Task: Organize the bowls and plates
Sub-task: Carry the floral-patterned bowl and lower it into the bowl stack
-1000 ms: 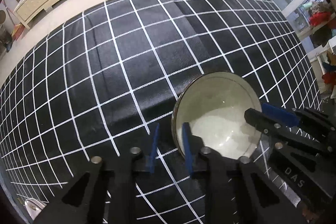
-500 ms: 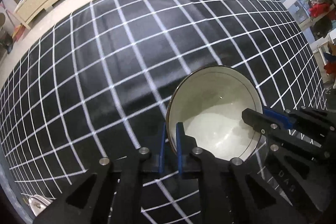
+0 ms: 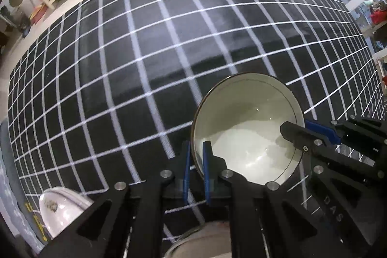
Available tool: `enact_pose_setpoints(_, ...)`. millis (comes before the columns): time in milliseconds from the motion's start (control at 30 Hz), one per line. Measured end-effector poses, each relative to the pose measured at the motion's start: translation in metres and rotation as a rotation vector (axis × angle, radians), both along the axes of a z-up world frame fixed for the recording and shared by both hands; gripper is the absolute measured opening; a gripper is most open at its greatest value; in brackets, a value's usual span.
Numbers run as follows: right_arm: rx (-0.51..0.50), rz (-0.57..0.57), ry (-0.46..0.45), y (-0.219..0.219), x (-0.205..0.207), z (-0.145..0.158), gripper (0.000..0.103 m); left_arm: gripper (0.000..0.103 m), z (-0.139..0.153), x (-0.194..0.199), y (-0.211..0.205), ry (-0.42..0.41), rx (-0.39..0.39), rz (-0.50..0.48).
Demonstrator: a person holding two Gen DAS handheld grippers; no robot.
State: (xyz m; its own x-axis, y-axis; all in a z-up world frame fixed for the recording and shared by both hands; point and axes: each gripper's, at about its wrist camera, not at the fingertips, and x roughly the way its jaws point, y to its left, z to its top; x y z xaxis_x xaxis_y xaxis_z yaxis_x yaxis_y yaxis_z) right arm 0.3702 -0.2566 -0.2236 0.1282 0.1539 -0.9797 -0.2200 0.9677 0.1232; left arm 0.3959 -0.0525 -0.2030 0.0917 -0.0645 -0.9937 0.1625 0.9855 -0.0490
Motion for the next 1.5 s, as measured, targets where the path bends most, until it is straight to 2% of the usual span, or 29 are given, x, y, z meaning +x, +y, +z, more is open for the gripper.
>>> enact_pose_setpoints(200, -0.018, 0.045, 0.008, 0.038, -0.028, 0.003, 0.015, 0.008, -0.004, -0.026, 0.038, 0.007, -0.015, 0.044)
enact_pose_setpoints(533, -0.084, 0.067, -0.003, 0.095, -0.064, 0.001, 0.015, 0.009, -0.015, -0.048, 0.055, -0.005, -0.036, 0.073)
enact_pose_setpoints(633, -0.095, 0.044, 0.001, 0.102, -0.067, -0.002, 0.014, 0.009, -0.021, -0.057, 0.065, -0.013, -0.046, 0.081)
enact_pose_setpoints(800, -0.074, 0.01, 0.006, 0.093, -0.063, -0.001, 0.013, 0.009, -0.018, -0.048, 0.079, -0.015, -0.06, 0.113)
enact_pose_setpoints(833, -0.072, 0.006, 0.005, 0.096, -0.051, 0.001, 0.013, 0.009, -0.017, -0.048, 0.082, -0.018, -0.065, 0.12)
enact_pose_setpoints(933, -0.069, 0.003, -0.016, 0.111, -0.044, 0.016, 0.012, 0.009, -0.002, -0.052, 0.096, -0.031, -0.079, 0.135)
enact_pose_setpoints(1100, -0.059, 0.012, -0.071, 0.13, -0.052, 0.056, 0.011, 0.009, 0.039, -0.064, 0.109, -0.075, -0.071, 0.145)
enact_pose_setpoints(1333, -0.059, 0.017, -0.136, 0.131, -0.076, 0.101, 0.01, 0.009, 0.093, -0.087, 0.106, -0.147, -0.075, 0.146)
enact_pose_setpoints(1500, -0.043, 0.012, -0.157, 0.128, -0.1, 0.124, 0.01, 0.009, 0.117, -0.114, 0.095, -0.186, -0.077, 0.142)
